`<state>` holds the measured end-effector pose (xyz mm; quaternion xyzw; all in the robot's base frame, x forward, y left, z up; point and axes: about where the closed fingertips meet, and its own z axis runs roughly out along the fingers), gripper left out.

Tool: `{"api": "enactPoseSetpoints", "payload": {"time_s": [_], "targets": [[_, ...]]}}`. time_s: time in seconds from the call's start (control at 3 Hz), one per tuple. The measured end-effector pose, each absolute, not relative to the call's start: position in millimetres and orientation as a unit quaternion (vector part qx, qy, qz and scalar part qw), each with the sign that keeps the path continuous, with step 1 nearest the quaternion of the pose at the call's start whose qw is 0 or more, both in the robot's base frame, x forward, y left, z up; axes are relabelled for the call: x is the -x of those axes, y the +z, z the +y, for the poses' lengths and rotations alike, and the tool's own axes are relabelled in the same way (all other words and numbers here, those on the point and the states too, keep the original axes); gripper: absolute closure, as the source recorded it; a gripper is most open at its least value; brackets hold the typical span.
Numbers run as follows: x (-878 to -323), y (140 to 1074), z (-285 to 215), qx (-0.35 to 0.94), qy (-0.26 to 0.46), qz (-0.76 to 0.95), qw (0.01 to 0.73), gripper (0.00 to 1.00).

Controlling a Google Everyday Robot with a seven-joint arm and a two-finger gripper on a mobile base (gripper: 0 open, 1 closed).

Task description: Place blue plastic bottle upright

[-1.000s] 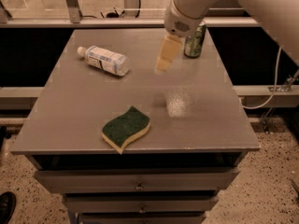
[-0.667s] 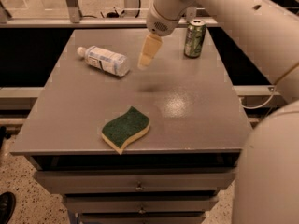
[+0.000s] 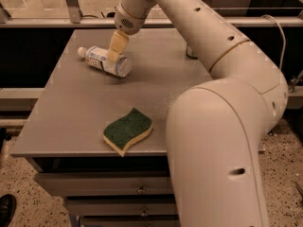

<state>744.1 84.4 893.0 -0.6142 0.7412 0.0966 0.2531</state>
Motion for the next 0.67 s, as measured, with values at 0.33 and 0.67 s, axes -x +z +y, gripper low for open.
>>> {"api": "enactPoseSetpoints", "payload": {"time_s": [0.33, 0.67], "targets": [[-736.5, 884.8, 121.6, 0.620, 0.128, 0.742, 0.221, 0.00], [-731.8, 868.4, 143.6, 0.623, 0.128, 0.747, 0.193, 0.00]]}}
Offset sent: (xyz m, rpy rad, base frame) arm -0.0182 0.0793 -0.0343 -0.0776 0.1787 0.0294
